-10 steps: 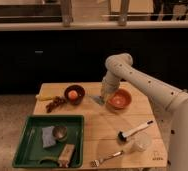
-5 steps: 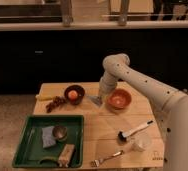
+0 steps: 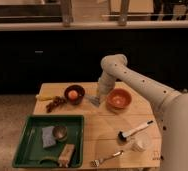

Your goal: Place towel in table surface

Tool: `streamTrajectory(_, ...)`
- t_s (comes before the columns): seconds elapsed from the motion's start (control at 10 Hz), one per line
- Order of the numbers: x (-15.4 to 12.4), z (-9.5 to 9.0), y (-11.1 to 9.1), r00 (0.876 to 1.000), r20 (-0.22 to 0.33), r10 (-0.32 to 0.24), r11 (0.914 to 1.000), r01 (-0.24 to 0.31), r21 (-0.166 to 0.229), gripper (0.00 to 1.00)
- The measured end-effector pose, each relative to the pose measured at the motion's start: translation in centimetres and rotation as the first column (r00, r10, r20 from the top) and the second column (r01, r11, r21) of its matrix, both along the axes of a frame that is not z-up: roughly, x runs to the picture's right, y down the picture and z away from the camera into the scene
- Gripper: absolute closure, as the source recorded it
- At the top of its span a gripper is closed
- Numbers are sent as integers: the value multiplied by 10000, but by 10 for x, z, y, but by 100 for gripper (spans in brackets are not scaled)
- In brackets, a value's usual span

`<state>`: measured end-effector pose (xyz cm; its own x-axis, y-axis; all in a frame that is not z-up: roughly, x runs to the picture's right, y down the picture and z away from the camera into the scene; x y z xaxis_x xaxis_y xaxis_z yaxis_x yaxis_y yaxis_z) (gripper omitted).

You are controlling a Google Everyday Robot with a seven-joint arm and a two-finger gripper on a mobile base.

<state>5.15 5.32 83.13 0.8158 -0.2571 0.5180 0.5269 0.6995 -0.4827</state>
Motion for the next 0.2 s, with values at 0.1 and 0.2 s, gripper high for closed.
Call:
streamTrajectory(0.1, -5, 1, 1, 10000, 65, -76, 9999, 76, -73, 100)
streamTrajectory(0.2, -9, 2, 1, 9999, 127, -112, 9999, 113, -104, 100)
